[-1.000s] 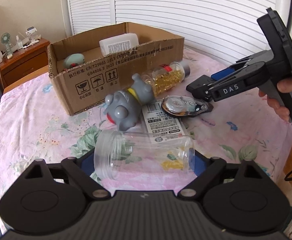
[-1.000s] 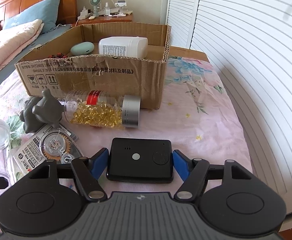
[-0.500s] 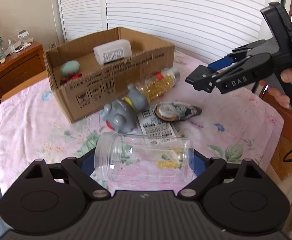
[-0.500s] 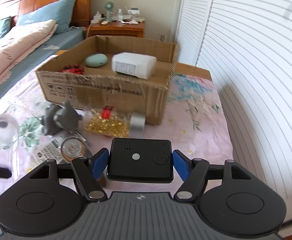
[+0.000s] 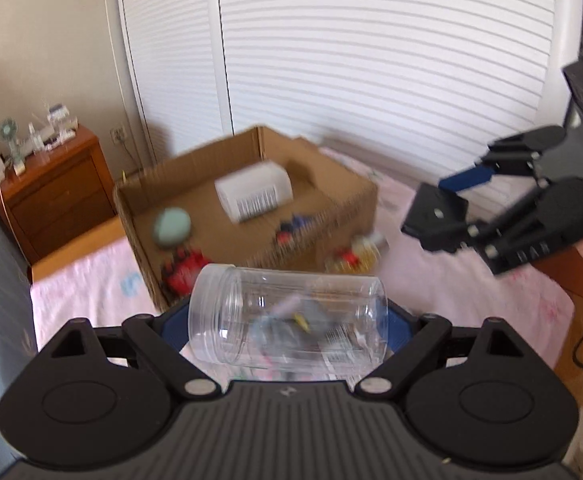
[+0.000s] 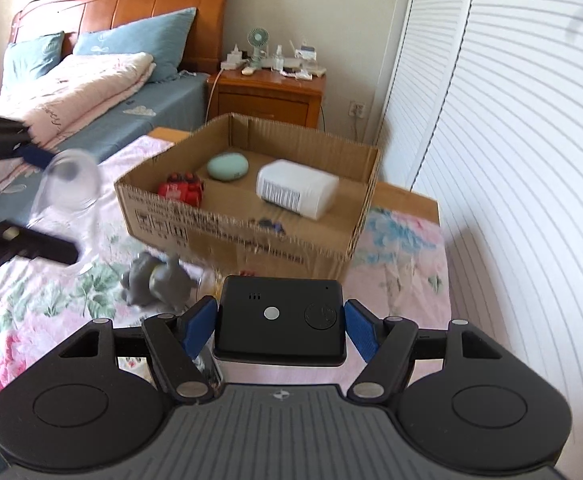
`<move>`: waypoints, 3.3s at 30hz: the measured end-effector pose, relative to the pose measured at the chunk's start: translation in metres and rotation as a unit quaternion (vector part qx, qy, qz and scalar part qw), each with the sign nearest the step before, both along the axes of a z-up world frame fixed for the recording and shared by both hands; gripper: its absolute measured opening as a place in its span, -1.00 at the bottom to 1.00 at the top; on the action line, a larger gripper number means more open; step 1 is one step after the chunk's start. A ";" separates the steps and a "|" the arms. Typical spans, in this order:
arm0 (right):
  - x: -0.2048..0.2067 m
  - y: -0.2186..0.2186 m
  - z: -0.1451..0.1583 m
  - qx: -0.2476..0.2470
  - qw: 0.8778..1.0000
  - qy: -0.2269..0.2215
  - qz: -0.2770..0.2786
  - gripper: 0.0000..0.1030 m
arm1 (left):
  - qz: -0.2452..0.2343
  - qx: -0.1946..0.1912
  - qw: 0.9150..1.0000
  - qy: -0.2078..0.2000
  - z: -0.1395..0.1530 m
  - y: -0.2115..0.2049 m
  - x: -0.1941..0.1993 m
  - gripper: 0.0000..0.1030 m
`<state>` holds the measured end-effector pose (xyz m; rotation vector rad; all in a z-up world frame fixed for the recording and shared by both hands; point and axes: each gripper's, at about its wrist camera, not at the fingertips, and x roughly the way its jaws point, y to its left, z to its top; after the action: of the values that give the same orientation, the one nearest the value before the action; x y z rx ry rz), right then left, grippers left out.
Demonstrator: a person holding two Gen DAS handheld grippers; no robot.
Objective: Organize rigid objects
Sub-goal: 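Carry the clear jar into the box and open the left gripper while the right gripper lifts the black case, then lower the black case into the box and open the right gripper, then move the right tool to the correction-tape dispenser while the left tool approaches the grey elephant toy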
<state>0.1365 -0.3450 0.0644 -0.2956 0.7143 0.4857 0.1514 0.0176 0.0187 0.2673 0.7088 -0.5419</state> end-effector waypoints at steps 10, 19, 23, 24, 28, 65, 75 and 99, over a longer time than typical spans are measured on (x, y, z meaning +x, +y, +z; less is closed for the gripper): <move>0.024 0.002 0.017 0.004 1.000 -0.018 0.008 0.44 | 0.017 0.006 1.000 0.003 0.000 -0.028 0.081 0.76; 0.040 0.005 0.020 -0.005 1.000 -0.022 0.007 0.44 | 0.051 -0.006 0.998 -0.024 -0.019 -0.042 0.126 0.81; 0.041 0.007 0.017 -0.009 1.000 -0.018 0.005 0.44 | 0.069 -0.015 0.997 0.013 -0.029 -0.035 0.134 0.83; 0.041 0.009 0.016 -0.010 1.000 -0.017 0.005 0.44 | 0.073 -0.019 0.997 0.019 -0.030 -0.031 0.131 0.83; 0.044 0.016 0.017 -0.016 1.000 -0.016 0.007 0.44 | 0.076 -0.021 0.997 0.023 -0.028 -0.014 0.107 0.84; 0.231 0.087 -0.020 -0.002 0.994 0.069 -0.090 0.69 | 0.195 -0.031 0.980 -0.017 -0.029 0.048 -0.035 0.93; 0.184 0.067 0.008 0.029 0.994 0.046 -0.095 0.94 | 0.196 -0.033 0.980 -0.015 -0.028 0.044 -0.044 0.93; 0.000 0.050 -0.075 0.060 0.991 0.062 -0.105 1.00 | 0.220 -0.007 0.975 0.021 -0.042 0.027 -0.095 0.93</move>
<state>0.1363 -0.2948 -0.0110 -0.0770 0.8237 0.3465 0.0563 0.0449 -0.0229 0.0788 0.7774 -0.1304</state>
